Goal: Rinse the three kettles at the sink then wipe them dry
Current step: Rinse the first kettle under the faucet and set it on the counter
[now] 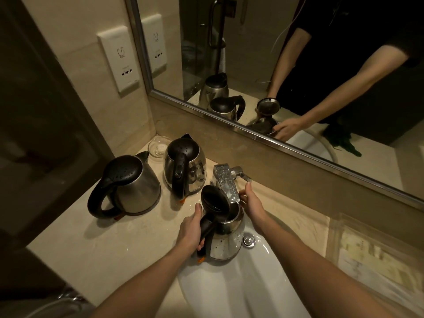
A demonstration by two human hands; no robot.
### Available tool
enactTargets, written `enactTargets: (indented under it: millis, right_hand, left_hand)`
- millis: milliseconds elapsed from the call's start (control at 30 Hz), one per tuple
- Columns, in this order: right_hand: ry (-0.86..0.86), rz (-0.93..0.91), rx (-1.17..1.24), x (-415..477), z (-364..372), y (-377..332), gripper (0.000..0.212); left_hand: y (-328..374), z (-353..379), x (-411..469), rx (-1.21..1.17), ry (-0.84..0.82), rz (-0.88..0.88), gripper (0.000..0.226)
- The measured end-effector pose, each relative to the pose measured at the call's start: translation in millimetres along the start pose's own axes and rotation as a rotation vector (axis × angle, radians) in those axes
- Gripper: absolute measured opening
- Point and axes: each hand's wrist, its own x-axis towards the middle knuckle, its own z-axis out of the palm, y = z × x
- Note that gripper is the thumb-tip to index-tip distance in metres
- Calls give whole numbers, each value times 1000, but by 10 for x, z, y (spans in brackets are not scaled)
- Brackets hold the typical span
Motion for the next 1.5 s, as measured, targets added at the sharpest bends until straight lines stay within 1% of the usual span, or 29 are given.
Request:
enactTargets:
  millis: [100, 200, 267, 333, 433, 567, 800, 1033, 1200, 1333, 1433, 1500]
  right_hand:
    - [24, -29, 36, 41, 8, 16, 67]
    - [37, -38, -6, 59, 24, 41, 73]
    - [40, -41, -24, 62, 34, 46, 75]
    - [48, -57, -23, 50, 29, 30, 73]
    - [62, -66, -23, 48, 11, 35, 72]
    - [67, -64, -25, 40, 22, 57, 80]
    - [63, -41, -6, 46, 10, 51, 74]
    - [52, -53, -2, 44, -7, 42, 70]
    - [41, -69, -5, 41, 3, 21, 68]
    - [37, -74, 10, 39, 14, 24, 67]
    - [42, -74, 15, 24, 26, 17, 66]
    - [37, -79, 25, -1, 34, 4, 64]
  left_hand:
    - [15, -13, 9, -19, -11, -24, 77]
    - [67, -6, 7, -60, -48, -95, 75]
    - [108, -8, 13, -81, -45, -143, 81]
    - [128, -8, 29, -88, -31, -164, 83]
    - [133, 0, 23, -93, -23, -168, 86]
    - [121, 8, 23, -102, -3, -177, 88]
    - [111, 0, 43, -112, -4, -181, 95]
    - [127, -9, 65, -132, -28, -173, 119]
    - [113, -6, 74, -129, -26, -174, 111]
    - [102, -15, 82, -124, -18, -161, 115]
    - [119, -26, 72, -118, -35, -160, 114]
    - [127, -24, 71, -106, -41, -164, 110]
